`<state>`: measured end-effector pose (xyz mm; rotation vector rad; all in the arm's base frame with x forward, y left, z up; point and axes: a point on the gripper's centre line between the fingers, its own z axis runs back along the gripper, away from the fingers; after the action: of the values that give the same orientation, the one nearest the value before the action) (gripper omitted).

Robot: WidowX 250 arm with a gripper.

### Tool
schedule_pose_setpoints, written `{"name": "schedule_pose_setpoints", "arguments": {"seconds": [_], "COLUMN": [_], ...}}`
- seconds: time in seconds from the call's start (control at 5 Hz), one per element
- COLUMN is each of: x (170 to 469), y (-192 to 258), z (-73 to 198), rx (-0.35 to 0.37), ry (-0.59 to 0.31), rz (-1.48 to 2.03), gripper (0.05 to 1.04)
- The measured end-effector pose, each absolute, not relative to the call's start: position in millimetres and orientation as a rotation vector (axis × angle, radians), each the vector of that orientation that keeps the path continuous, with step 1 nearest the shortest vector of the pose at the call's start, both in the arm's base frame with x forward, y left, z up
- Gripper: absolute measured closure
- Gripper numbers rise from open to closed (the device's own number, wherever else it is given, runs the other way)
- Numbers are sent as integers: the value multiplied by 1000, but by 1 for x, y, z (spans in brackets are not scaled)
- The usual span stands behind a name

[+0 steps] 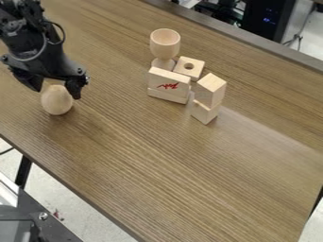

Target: Put the ball in the cup

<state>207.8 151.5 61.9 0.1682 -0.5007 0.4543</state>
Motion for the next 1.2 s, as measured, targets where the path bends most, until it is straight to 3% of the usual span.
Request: {"name": "schedule_pose_setpoints", "arguments": {"seconds": [0.6,0.8,1.2], "x": [209,208,209], "y": [154,157,155], "z": [46,45,53], "rx": [152,164,189], "ry": [-463,-458,-469], "rz": [462,462,439], "gripper": [115,323,329]}}
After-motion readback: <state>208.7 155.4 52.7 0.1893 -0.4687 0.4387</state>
